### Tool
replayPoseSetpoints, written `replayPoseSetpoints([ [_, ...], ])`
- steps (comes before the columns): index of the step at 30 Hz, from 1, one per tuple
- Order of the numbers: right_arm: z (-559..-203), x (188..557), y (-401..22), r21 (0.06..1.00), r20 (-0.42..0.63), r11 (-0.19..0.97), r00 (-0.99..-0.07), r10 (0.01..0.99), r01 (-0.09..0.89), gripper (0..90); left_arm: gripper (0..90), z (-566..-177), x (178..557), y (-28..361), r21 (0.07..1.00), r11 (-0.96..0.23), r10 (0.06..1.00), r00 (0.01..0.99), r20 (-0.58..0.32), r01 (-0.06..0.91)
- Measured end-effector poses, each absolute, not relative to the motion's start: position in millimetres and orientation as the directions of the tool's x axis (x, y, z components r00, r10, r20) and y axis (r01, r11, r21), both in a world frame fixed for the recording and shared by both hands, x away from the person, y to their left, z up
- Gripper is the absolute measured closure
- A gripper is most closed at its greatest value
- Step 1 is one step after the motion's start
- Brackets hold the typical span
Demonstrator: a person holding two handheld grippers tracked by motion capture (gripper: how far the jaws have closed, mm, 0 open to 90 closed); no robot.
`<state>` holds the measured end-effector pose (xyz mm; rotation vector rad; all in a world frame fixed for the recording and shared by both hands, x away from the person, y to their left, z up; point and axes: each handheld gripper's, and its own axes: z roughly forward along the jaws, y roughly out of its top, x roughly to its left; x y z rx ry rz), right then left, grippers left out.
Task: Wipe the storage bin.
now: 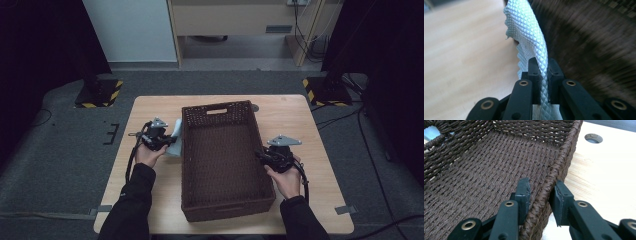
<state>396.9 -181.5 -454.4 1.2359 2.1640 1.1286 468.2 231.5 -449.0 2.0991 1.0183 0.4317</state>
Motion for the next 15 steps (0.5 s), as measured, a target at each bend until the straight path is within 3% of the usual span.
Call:
replayPoseSetpoints([
  [5, -454, 397, -181, 0.805, 0.043, 0.282, -0.526, 0.849, 0.522, 69.6, 82.9, -433, 461, 226, 0.763, -0.424, 0.762, 0.648, 0.008, 0.489],
  [15, -454, 397, -181, 0.804, 0.044, 0.279, -0.521, 0.853, 0.525, 70.0, 82.9, -483, 455, 221, 0.682, -0.46, 0.752, 0.658, -0.042, 0.569],
])
